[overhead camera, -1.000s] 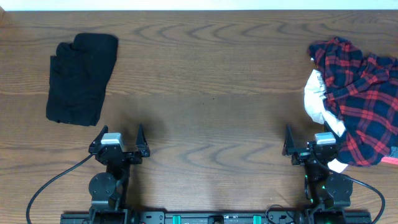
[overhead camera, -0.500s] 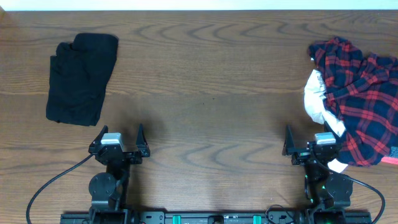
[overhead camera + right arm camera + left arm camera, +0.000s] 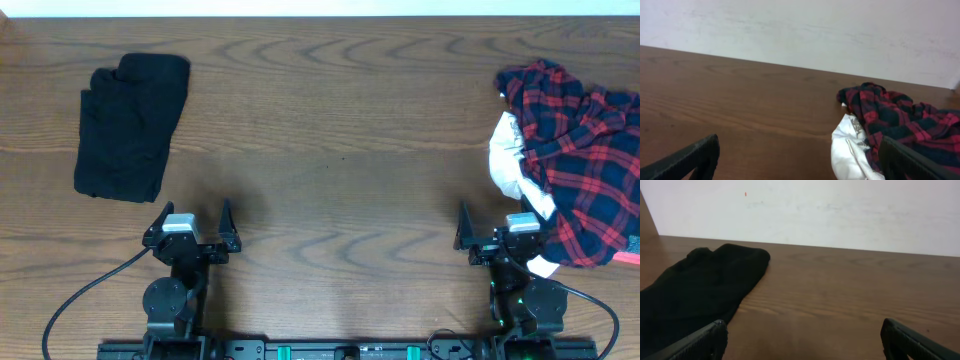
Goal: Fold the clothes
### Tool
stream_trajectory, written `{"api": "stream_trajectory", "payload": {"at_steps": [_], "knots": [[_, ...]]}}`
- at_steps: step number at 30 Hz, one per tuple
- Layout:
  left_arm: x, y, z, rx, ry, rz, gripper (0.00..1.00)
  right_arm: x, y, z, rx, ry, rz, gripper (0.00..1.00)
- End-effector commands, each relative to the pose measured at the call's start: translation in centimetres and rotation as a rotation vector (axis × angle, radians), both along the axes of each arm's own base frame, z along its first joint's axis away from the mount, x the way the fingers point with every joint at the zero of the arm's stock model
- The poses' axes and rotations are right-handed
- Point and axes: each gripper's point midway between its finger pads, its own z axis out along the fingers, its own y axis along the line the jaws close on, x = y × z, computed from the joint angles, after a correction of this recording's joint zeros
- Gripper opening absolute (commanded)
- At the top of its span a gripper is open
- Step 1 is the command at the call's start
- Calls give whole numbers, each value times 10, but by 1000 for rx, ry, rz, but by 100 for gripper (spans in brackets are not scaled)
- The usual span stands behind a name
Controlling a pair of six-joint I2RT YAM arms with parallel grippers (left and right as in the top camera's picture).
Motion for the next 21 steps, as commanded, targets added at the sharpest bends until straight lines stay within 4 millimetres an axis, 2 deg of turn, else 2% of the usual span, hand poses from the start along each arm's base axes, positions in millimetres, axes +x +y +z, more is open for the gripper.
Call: {"api": "stream_trajectory", "payload": {"at_steps": [1, 10, 14, 17, 21], "knots": [[-1, 1, -16, -2, 52, 7, 98, 0, -1, -1, -13, -2, -2, 99], [-1, 1, -16, -3, 52, 6, 98, 0, -1, 2, 8, -11, -4, 99], [-1, 1, -14, -85, 50, 17, 98, 0, -1, 5, 15, -17, -3, 99], [-2, 1, -6, -171, 33, 26, 98, -2, -1, 17, 33, -38, -5, 99], [-4, 1, 16, -208, -11, 25, 98, -4, -6, 35, 67, -51, -32, 99]]}}
